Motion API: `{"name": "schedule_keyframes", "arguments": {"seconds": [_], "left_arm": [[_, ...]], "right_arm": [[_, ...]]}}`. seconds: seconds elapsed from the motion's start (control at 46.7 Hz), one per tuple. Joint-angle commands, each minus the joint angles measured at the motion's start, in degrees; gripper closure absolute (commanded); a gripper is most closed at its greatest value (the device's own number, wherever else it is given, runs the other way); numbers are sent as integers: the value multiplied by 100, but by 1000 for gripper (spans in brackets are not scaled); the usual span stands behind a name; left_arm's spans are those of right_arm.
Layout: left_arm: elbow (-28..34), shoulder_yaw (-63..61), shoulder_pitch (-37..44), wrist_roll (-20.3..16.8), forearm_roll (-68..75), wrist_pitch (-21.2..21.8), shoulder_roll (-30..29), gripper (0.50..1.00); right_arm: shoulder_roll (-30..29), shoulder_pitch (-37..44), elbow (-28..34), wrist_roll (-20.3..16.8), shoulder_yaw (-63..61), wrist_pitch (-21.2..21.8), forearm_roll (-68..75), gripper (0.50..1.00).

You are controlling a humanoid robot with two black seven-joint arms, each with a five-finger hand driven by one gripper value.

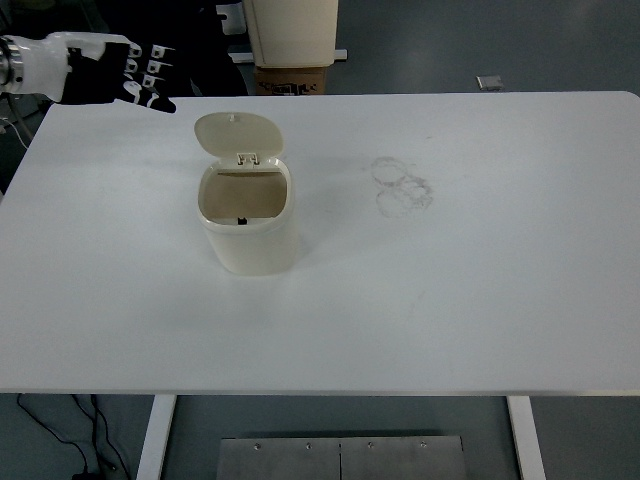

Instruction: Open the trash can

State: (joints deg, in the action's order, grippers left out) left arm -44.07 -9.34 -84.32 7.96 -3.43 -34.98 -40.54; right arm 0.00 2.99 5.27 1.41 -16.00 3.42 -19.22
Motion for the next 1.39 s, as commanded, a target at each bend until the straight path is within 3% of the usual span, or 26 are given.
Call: {"name": "schedule_keyframes", "arguments": {"seconds": [0.0,0.107,0.214,0.429,0.621,0.986,1.371], "left_arm": [[345,370,354,-14,0,-2,-15,500],[829,924,873,-58,-9,-2,37,500],[1102,1557,1418,-365,-26,-2,55,500],[1146,2515,2068,-1059,-44,659,143,500],[1172,3245,2728,-1543,-254,923,169,500],[2279,4010,3334,-1710,-852,862,793,500],[2341,4687,3827,-1710,-1151,519,1136,500]], "right_arm": [[0,0,0,-1,0,0,-3,509],[0,0,0,-1,0,0,-3,509],[0,0,0,-1,0,0,-3,509],[0,0,-8,-1,0,0,-3,509],[0,0,0,-1,0,0,6,509],[0,0,0,-1,0,0,6,509],[0,0,0,-1,0,0,6,509]]}}
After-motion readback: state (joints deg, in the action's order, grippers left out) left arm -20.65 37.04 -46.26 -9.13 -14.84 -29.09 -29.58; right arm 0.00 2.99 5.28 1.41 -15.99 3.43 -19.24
